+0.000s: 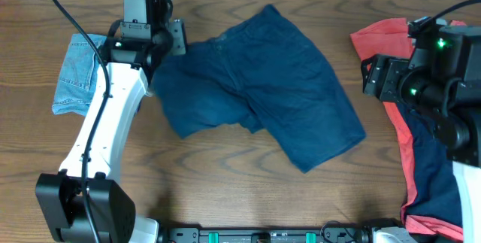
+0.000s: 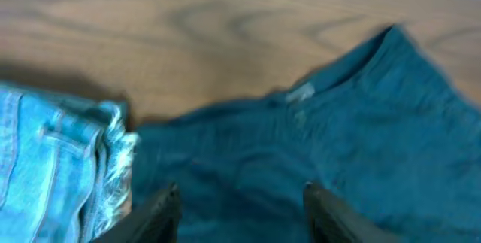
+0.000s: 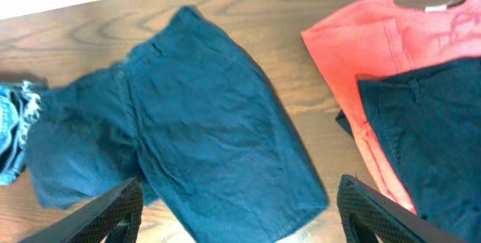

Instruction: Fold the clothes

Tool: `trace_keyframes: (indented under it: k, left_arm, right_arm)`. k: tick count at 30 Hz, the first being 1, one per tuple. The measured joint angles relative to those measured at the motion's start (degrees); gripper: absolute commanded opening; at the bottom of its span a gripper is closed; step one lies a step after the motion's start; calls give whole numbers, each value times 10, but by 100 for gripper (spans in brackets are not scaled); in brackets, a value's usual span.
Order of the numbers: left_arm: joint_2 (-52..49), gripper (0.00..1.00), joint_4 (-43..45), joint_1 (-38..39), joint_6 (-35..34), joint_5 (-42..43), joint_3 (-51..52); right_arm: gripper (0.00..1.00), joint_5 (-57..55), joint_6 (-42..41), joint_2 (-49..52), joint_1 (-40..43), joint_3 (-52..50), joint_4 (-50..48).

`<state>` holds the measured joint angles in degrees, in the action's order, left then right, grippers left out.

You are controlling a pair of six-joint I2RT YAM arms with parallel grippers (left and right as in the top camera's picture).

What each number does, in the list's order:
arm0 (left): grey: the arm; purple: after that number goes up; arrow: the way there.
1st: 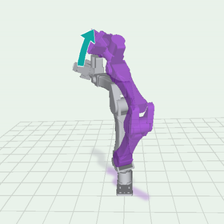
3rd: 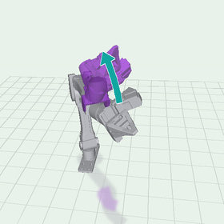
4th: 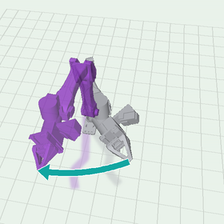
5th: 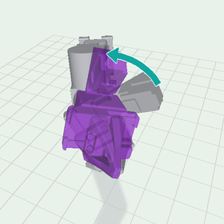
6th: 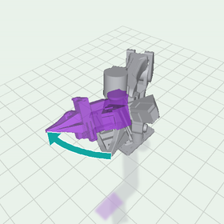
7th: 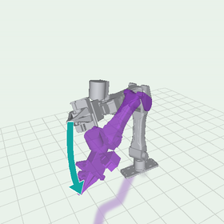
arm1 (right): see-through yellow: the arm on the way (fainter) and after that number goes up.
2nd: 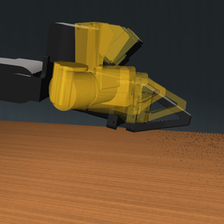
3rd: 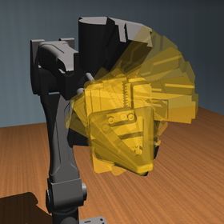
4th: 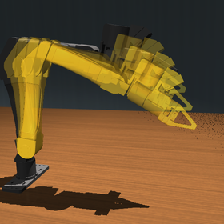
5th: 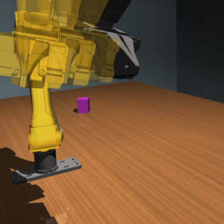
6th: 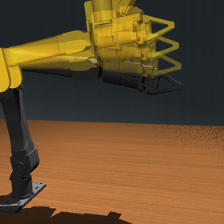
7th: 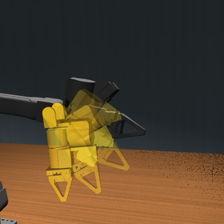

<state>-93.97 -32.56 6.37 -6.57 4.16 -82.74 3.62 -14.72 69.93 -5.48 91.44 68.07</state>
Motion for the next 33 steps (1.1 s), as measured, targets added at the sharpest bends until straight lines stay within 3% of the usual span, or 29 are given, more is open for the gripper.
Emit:
trace_keyframes:
  k: [7, 16, 19, 24, 33]
  left_arm:
    - [8, 56, -89, 0, 7, 18, 0]
    - [14, 56, -228, 2, 9, 50, 5]
    - [14, 56, -262, 3, 9, 58, 7]
    - [15, 56, -293, 9, 9, 89, 7]
    - [15, 56, -297, 21, 9, 109, 7]
  right_arm:
    - [74, -4, -12, 81, 0, -67, -10]
    - [72, 92, 22, 219, -7, -128, -44]
    - [56, 68, 7, 255, -8, -134, -56]
    - [22, 60, -4, 339, -4, -145, -83]
    - [2, 55, -55, 470, -4, -152, -63]
